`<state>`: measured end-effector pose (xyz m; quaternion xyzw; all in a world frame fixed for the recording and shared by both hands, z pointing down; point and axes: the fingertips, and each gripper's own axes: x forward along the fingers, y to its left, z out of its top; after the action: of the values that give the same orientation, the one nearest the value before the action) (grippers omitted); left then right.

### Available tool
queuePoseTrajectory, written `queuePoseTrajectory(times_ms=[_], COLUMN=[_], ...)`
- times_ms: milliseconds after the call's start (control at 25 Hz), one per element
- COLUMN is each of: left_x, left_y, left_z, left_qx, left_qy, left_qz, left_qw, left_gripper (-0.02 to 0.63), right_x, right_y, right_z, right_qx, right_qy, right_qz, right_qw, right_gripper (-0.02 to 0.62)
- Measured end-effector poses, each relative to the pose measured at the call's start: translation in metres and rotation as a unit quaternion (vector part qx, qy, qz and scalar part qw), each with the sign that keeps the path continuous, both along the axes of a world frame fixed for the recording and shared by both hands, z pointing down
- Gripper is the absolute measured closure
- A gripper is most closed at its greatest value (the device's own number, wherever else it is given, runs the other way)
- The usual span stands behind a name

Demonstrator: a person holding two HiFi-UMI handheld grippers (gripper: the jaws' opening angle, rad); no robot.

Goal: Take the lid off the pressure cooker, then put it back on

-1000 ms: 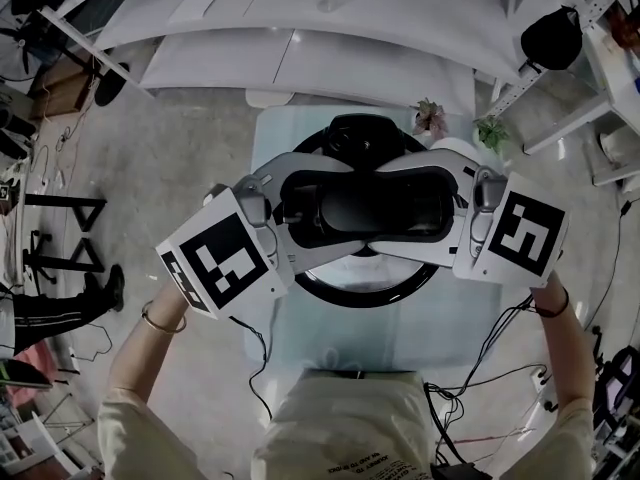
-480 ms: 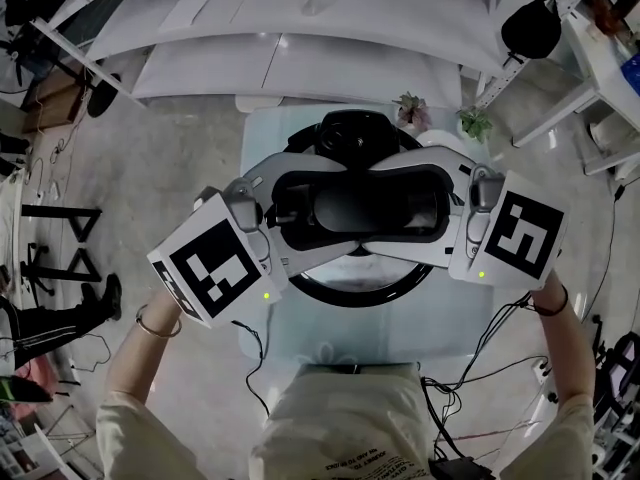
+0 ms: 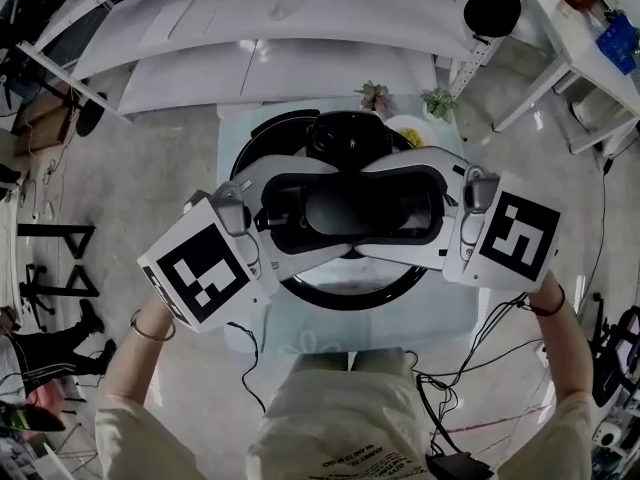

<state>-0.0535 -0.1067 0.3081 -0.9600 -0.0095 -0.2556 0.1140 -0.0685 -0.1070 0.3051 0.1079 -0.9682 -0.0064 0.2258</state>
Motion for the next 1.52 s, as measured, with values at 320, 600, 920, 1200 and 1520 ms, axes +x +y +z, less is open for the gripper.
queuePoseTrajectory(times_ms=[320,600,920,1200,1520], left_x=[-0.001,0.038,0.066,0.123,0.133], left_y=[-0.001,0.032,0.055,0.1,0.099], left_z=[-0.002,0.003,0.019,0.062,0.106], left_qx=[-0.011,-0.019,-0.027,-0.032,-0.043], left_qy=[-0.004,-0.01,-0.02,-0.038,-0.052], left_qz=[0.009,0.017,0.024,0.022,0.01], left_qw=[0.9999,0.9996,0.9991,0.9985,0.9977], left_gripper=[0.319,0.319,0.319,0.319,0.319], right_x=[-0.001,0.039,0.068,0.126,0.135], right_y=[-0.001,0.032,0.055,0.099,0.098], right_z=[-0.002,0.001,0.016,0.058,0.101], right_qx=[-0.005,-0.012,-0.025,-0.029,-0.038], right_qy=[0.004,0.005,0.006,0.006,0.014], right_qz=[0.009,0.018,0.023,0.026,0.019], right_qw=[1.0,1.0,0.999,0.999,0.999], right_gripper=[0.322,0.322,0.322,0.321,0.321])
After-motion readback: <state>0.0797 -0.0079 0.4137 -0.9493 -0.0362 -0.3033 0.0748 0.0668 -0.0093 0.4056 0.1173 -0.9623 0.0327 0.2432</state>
